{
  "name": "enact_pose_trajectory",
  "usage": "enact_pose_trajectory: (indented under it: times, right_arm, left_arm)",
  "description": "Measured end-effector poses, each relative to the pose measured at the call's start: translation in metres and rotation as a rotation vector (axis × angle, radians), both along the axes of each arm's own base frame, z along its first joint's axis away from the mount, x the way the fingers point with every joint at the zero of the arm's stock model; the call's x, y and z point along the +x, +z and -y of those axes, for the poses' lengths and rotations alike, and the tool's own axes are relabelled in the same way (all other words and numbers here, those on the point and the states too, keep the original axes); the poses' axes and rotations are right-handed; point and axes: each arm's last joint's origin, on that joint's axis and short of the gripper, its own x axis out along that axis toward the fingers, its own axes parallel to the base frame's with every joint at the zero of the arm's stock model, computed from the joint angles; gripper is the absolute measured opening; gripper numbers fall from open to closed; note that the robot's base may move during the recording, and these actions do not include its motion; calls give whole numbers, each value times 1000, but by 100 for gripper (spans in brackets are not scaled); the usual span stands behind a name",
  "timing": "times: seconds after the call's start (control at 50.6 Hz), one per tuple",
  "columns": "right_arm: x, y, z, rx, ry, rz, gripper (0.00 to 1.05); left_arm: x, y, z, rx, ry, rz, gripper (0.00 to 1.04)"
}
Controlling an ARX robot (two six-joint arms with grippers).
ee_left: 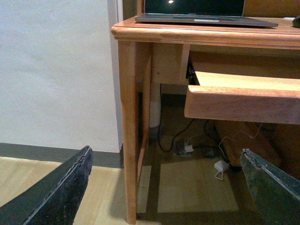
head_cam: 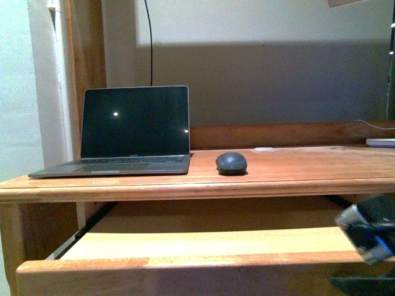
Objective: Place mouse
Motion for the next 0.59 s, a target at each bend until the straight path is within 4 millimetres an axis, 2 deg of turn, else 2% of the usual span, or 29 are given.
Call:
enact_pose_trajectory:
  times: [0.059,0.178,0.296,0.415,0.494,0.593]
  right_arm:
    - [10,0,-8,-2,-18,0,97]
    - [41,2,-34,9,-82,-13,97]
    - [75,8,-61,50,-159,-20,97]
    - [100,15,-83,72,-199,-13,97]
    - [107,16,-91,70,-206,-13,97]
    - [107,14,-91,78,-210,-17,97]
  left_arm:
    - [0,0,0,0,0,0,97]
    - [0,0,0,0,0,0,97]
    - [0,0,0,0,0,0,97]
    - [0,0,0,0,0,0,97]
    - [0,0,0,0,0,0,97]
    - [0,0,0,0,0,0,97]
